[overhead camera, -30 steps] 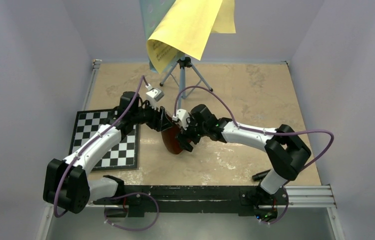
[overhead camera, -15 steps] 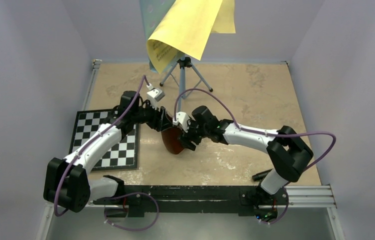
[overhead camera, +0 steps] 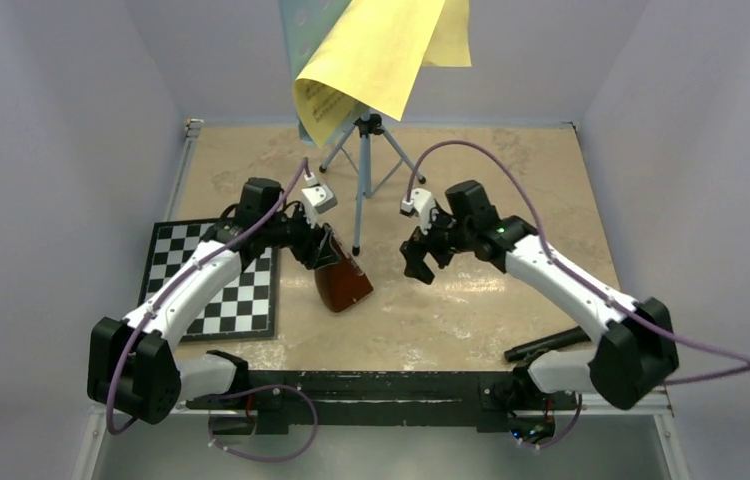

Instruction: Pack up the instrument practice props

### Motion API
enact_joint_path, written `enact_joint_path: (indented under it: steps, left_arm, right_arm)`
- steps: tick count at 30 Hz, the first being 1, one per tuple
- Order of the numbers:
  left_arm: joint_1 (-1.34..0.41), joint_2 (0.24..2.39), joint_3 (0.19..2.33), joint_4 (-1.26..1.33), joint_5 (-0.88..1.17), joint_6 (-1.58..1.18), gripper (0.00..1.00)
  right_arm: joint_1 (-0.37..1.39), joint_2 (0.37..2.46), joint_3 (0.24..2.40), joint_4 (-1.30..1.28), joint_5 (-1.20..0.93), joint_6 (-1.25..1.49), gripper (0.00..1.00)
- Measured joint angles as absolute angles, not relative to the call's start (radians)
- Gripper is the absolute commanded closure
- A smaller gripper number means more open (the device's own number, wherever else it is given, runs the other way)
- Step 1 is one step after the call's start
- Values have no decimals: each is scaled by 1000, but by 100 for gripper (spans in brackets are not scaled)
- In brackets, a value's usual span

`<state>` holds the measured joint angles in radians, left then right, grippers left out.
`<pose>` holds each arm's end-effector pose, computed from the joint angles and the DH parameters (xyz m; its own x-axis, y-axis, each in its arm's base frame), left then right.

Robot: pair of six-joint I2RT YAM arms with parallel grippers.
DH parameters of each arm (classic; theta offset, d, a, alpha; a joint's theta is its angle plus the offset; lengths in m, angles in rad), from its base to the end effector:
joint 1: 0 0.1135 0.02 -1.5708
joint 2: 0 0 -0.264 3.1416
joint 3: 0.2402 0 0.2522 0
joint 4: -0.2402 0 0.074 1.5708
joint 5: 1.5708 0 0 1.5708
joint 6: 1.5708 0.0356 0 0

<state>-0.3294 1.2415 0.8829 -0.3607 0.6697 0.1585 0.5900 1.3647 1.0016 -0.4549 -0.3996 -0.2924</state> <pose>0.2405 -0.1056 0.2664 -0.5058 0.3037 -0.8074 0.7852 0.5497 -0.2851 0.2327 0.1725 0.2631 -0.3692 -0.5668 -0.7365 -0.8772 0.4743 0.0748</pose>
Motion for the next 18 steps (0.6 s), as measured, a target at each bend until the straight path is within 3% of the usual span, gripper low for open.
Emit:
enact_joint_path:
  steps: [4,8,11,13,14,18]
  left_arm:
    - [-329,1232,933,-543,707,434,100]
    - [-329,1233,1010,-782,743,760,99]
    - [-329,1263,1101,-954,762,971,88]
    - [-329,1324,1186,-1057,771,1092,64]
    - [-329,1362,1228,-1098,777,1139,59]
    - [-329,1471,1290,-1143,777,1250,51]
  right_arm:
    - [562,1221,1010,-569,-441,-316,1]
    - [553,1202,1010,-641,-453,-339,1]
    - [542,1236,1013,-667,-456,-345,1]
    - [541,1270,1026,-677,-460,-349,1]
    - [541,1287,1035,-678,-461,-349,1]
    - [541,1322,1061,-667,-460,-349,1]
